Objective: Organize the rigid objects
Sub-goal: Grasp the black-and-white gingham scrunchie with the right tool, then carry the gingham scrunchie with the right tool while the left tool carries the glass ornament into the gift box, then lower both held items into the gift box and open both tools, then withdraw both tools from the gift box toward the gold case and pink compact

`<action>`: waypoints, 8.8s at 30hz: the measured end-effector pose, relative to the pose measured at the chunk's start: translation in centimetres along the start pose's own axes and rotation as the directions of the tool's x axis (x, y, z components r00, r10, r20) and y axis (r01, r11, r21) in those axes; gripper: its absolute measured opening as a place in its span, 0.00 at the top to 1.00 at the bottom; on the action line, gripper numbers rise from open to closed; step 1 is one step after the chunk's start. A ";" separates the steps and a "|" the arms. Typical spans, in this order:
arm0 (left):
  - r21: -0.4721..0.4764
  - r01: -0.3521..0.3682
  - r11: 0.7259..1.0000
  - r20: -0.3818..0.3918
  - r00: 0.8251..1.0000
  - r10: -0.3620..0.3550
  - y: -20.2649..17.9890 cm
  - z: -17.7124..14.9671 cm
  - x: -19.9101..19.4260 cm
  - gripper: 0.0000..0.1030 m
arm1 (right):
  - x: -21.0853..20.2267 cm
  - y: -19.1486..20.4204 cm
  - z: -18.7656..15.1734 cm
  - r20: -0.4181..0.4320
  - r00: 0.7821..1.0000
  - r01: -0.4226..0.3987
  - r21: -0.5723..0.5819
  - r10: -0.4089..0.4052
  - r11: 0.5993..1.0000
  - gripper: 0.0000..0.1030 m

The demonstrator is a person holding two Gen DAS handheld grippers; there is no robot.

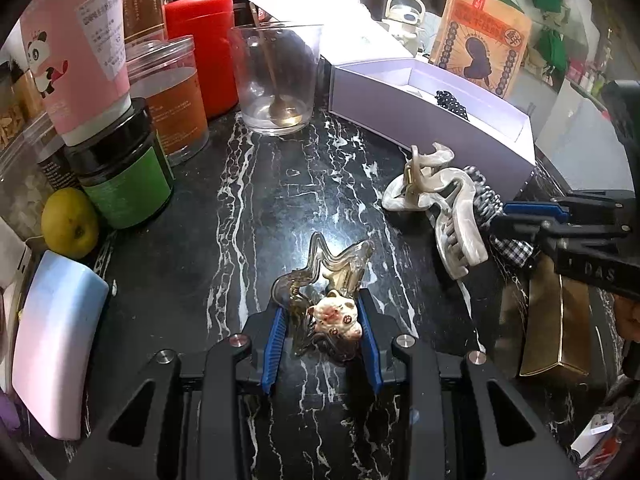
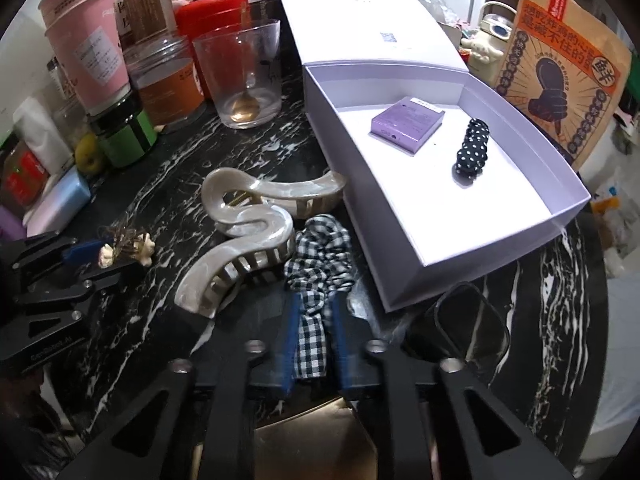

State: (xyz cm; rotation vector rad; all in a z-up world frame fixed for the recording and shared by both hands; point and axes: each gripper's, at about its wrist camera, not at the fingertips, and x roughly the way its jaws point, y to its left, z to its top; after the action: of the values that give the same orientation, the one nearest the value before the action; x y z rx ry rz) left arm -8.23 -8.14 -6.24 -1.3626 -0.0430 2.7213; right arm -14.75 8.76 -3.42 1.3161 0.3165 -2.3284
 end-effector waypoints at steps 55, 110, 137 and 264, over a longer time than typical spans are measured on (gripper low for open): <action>0.020 0.058 0.998 0.063 0.996 -0.059 -2.9 1.8 -3.8 0.68 | -6.1 -0.8 -1.3 0.133 0.990 -0.055 0.057 0.047 0.997 0.78; 0.168 0.179 0.969 0.165 0.964 -0.206 -11.4 13.1 -3.4 0.68 | -10.4 -7.1 0.9 0.284 0.958 -0.079 0.135 0.038 0.988 0.78; 0.203 0.164 0.965 0.186 0.961 -0.203 -12.6 20.1 -0.4 0.68 | -9.3 -12.2 7.0 0.310 0.950 -0.081 0.133 0.036 0.988 0.78; 0.102 -0.008 0.995 0.175 0.985 -0.010 -10.5 19.1 -2.0 0.00 | -10.5 -11.3 6.6 0.304 0.951 -0.017 0.228 -0.054 0.974 0.14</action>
State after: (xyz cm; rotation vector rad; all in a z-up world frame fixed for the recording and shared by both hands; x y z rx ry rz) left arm -21.53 2.48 7.55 -1.0944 0.0811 2.7921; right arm -20.43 18.74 8.75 1.0224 -0.0408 -2.5989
